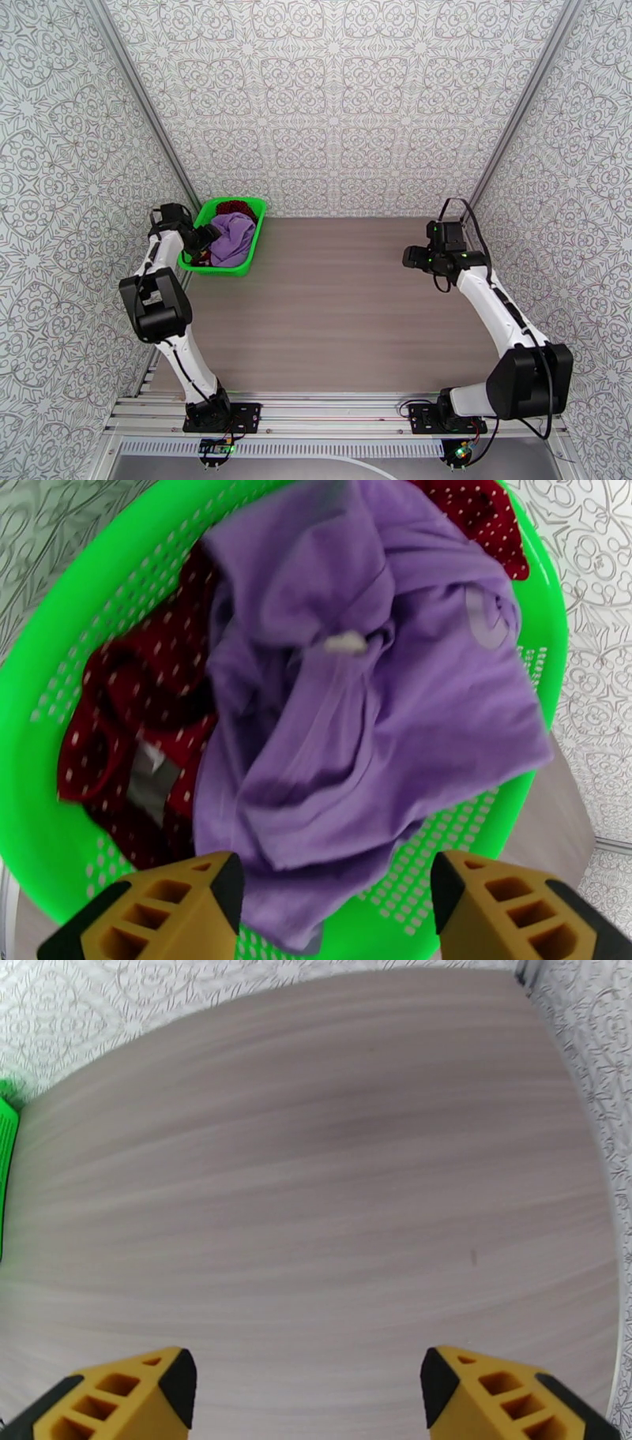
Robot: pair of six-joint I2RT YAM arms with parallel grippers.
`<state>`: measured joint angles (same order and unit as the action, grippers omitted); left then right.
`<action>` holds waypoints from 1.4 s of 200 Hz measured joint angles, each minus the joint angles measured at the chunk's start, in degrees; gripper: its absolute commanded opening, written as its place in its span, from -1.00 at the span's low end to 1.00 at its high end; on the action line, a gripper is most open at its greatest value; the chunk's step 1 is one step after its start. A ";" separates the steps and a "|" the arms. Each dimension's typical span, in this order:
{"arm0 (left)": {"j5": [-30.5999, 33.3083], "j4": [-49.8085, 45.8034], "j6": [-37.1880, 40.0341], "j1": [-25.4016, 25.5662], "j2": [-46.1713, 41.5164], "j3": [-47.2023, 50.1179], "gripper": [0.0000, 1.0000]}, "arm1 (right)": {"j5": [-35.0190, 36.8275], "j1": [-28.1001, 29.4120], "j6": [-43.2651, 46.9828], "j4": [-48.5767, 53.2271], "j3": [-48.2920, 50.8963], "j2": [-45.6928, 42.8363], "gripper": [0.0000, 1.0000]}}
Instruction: Fold and stack the mixed laundry pile
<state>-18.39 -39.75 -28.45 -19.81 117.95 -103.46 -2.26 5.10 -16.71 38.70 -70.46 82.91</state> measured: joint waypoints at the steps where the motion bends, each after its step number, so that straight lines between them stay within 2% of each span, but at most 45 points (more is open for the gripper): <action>1: -0.02 0.00 0.00 0.00 0.07 -0.13 0.35 | -0.02 0.00 0.02 0.00 0.00 0.04 0.55; 29: 0.98 -0.87 0.72 1.29 2.64 -4.81 0.35 | -0.50 0.22 -0.02 0.44 -0.48 1.70 0.54; 45: 3.76 -1.77 1.64 2.49 4.33 -6.36 0.37 | -0.83 0.37 -0.02 0.44 -0.92 2.47 0.54; 98: 13.97 -6.14 2.12 4.28 7.98 -6.69 0.40 | -1.22 1.09 -0.04 0.72 -1.95 3.72 0.54; 134: 16.35 -6.64 2.10 4.28 8.33 -6.69 0.37 | -1.22 1.62 -0.04 0.96 -2.67 4.15 0.54; 144: 16.35 -6.64 2.12 4.31 8.35 -6.69 0.28 | -1.25 1.75 -0.04 1.09 -2.82 4.17 0.54; 156: 16.35 -6.51 2.27 4.39 8.35 -6.67 0.00 | -1.25 2.01 -0.04 1.29 -3.02 4.20 0.54; 165: 16.15 -6.32 1.97 4.42 8.35 -6.67 -0.26 | -1.25 2.10 -0.02 1.49 -3.15 4.22 0.53; 177: 15.47 -6.16 2.47 4.42 8.35 -6.64 -0.71 | -1.22 2.10 -0.04 1.88 -3.39 4.22 0.53; 191: 14.86 -5.92 2.56 4.46 8.35 -6.64 -1.00 | -1.22 2.12 -0.04 2.32 -3.76 4.22 0.51; 252: 12.83 -6.40 2.71 5.14 5.01 -6.91 -1.00 | -1.22 2.97 -0.02 3.72 -5.75 4.20 0.48; 268: 12.00 -8.85 2.82 5.55 2.03 -10.08 -1.00 | -1.46 3.32 0.07 3.87 -6.16 4.13 0.48; 280: 11.26 -11.67 3.19 6.21 0.11 -16.13 -1.00 | -1.99 3.91 0.44 3.80 -6.25 3.85 0.49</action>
<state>-7.14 -51.42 -25.26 -13.61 118.06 -119.59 -4.25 9.02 -16.27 42.50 -76.71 86.76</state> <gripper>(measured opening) 0.036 0.742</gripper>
